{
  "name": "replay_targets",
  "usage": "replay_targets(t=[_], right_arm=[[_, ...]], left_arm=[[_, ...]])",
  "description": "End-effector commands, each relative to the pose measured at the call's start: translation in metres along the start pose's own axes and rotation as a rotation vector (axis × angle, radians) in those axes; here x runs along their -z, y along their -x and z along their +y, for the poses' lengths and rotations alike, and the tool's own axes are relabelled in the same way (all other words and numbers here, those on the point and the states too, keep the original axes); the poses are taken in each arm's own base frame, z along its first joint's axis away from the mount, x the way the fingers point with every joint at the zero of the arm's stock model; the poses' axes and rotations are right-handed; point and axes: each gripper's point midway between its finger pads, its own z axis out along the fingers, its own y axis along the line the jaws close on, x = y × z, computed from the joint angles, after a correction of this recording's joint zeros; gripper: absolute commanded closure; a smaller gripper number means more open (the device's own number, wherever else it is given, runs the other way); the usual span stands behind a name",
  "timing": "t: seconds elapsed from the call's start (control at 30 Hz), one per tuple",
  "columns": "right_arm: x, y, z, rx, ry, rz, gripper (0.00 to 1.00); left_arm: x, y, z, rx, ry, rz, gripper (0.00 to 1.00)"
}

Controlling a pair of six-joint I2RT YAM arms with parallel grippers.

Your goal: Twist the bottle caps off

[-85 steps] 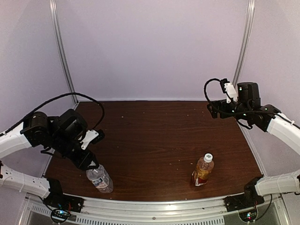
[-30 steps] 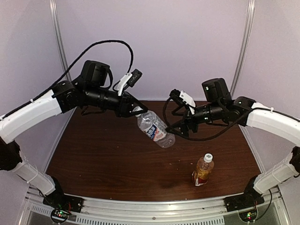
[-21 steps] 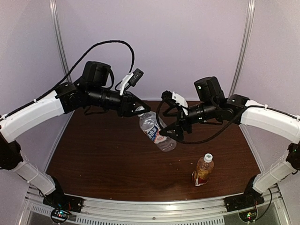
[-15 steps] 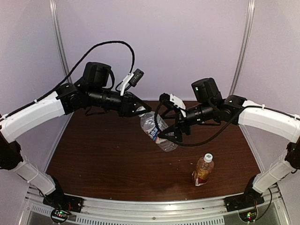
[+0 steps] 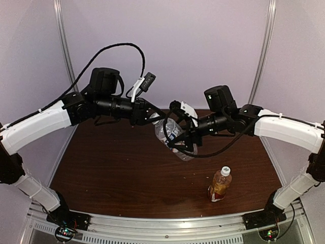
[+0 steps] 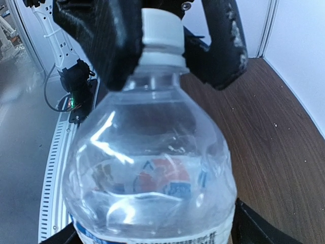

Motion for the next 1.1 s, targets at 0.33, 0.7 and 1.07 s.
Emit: replay_targets(t=[0.33,0.7,1.07], right_arm=[[-0.006,0.014,0.007,0.011,0.029,-0.068,0.24],[-0.014,0.007,0.006,-0.005,0.047,-0.047,0.16],[-0.018,0.005,0.011,-0.007,0.074,-0.046,0.30]], left_arm=[[0.008,0.010,-0.010,-0.009,-0.040,-0.077,1.00],[0.010,0.010,-0.009,-0.002,-0.032,-0.090,1.00],[0.014,0.009,-0.010,0.000,-0.027,-0.099,1.00]])
